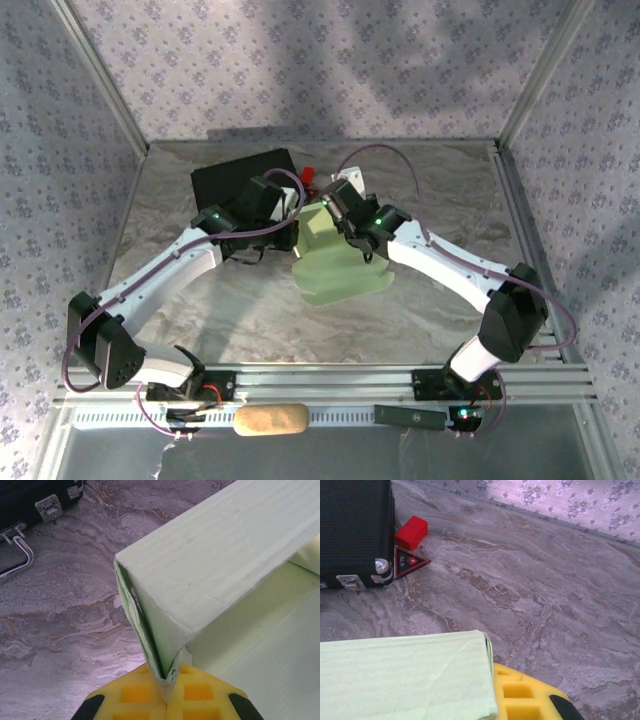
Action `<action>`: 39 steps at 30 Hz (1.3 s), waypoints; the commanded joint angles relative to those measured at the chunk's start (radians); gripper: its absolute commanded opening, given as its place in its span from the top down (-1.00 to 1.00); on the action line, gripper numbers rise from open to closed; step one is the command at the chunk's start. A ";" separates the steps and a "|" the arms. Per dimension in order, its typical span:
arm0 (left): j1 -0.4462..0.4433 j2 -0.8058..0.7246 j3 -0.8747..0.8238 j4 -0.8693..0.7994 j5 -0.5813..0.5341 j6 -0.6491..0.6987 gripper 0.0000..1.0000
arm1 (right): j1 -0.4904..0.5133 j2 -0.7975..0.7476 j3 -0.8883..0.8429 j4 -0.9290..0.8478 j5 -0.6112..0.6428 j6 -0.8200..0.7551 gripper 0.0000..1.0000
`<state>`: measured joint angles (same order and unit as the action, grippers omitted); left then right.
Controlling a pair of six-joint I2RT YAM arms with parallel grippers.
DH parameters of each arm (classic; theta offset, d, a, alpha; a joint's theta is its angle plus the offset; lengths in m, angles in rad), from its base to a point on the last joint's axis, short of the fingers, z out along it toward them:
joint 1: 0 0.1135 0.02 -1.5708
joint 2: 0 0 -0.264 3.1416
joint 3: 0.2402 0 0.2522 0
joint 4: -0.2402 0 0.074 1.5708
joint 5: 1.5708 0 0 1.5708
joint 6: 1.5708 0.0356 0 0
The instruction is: Fold the paper box
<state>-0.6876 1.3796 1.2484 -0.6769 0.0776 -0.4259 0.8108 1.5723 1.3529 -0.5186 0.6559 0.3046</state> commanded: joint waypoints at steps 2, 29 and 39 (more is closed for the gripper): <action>-0.014 -0.004 0.033 -0.014 0.020 0.000 1.00 | -0.003 0.024 -0.008 -0.019 0.133 -0.045 1.00; -0.012 0.030 0.045 -0.010 0.001 -0.030 1.00 | -0.057 -0.323 -0.303 0.062 -0.452 -0.002 -0.03; -0.012 0.034 0.056 -0.016 -0.002 -0.031 1.00 | -0.085 -0.357 -0.350 0.070 -0.447 0.012 0.31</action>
<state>-0.6903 1.4158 1.2617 -0.6811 0.0654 -0.4469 0.7269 1.2079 0.9951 -0.4488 0.1940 0.3046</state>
